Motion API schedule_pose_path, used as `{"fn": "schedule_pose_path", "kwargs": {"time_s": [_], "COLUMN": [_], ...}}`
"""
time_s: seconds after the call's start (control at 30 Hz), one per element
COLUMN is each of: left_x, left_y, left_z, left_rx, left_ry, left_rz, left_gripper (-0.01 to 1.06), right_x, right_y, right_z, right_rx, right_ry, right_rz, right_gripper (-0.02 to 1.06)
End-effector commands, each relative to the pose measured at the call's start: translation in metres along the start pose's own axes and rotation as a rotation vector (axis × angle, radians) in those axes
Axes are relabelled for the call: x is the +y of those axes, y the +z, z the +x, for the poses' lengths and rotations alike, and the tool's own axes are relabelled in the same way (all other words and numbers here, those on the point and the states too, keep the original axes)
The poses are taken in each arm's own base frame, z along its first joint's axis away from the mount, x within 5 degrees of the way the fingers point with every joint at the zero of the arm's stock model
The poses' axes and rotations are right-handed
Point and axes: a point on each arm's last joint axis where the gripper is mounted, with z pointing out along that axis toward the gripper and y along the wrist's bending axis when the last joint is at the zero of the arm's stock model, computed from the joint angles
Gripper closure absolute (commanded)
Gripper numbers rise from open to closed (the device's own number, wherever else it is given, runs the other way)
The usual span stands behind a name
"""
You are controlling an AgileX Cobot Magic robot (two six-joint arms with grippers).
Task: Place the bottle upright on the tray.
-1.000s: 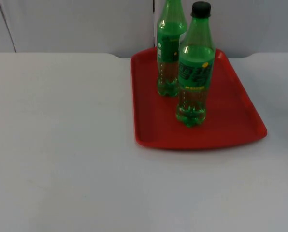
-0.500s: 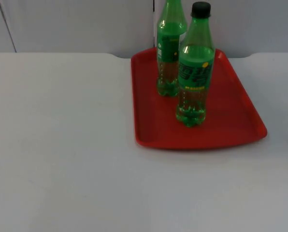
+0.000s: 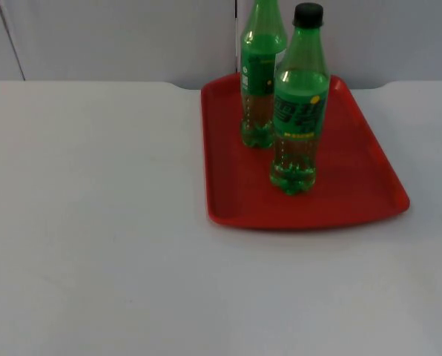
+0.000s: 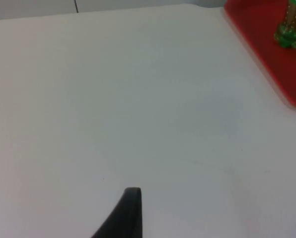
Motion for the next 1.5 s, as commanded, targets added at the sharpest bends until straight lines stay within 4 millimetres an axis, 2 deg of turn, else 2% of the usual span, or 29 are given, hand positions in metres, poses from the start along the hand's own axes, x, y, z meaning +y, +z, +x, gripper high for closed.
{"fn": "schedule_pose_path", "kwargs": {"time_s": [0.0,0.27,0.43,0.47,0.73,0.83,1.1,1.47], "left_x": [0.001,0.001,0.001,0.001,0.001,0.001,0.001,0.001], "left_y": [0.0,0.0,0.0,0.0,0.0,0.0,0.0,0.0], "left_z": [0.001,0.001,0.001,0.001,0.001,0.001,0.001,0.001], "left_rx": [-0.004,-0.004,-0.004,-0.004,-0.004,-0.004,-0.005,-0.005], "left_ry": [0.001,0.001,0.001,0.001,0.001,0.001,0.002,0.002], "left_rz": [-0.005,-0.005,-0.005,-0.005,-0.005,-0.005,-0.007,-0.007], "left_gripper": [0.03,0.03,0.03,0.03,0.03,0.03,0.03,0.03], "right_x": [0.001,0.003,0.005,0.005,0.01,0.011,0.011,0.008], "right_y": [-0.008,-0.037,-0.059,-0.059,-0.084,-0.084,-0.073,-0.07], "right_z": [0.008,0.036,0.063,0.063,0.1,0.109,0.127,0.132], "right_rx": [-0.006,0.007,0.005,0.005,-0.016,-0.022,0.11,0.143], "right_ry": [-0.01,-0.02,-0.02,-0.02,-0.004,-0.004,-0.008,-0.002], "right_rz": [-0.003,-0.009,-0.014,-0.014,-0.046,-0.046,-0.046,-0.016], "right_gripper": [-0.01,-0.01,-0.01,-0.01,-0.01,-0.01,-0.01,-0.01]}}
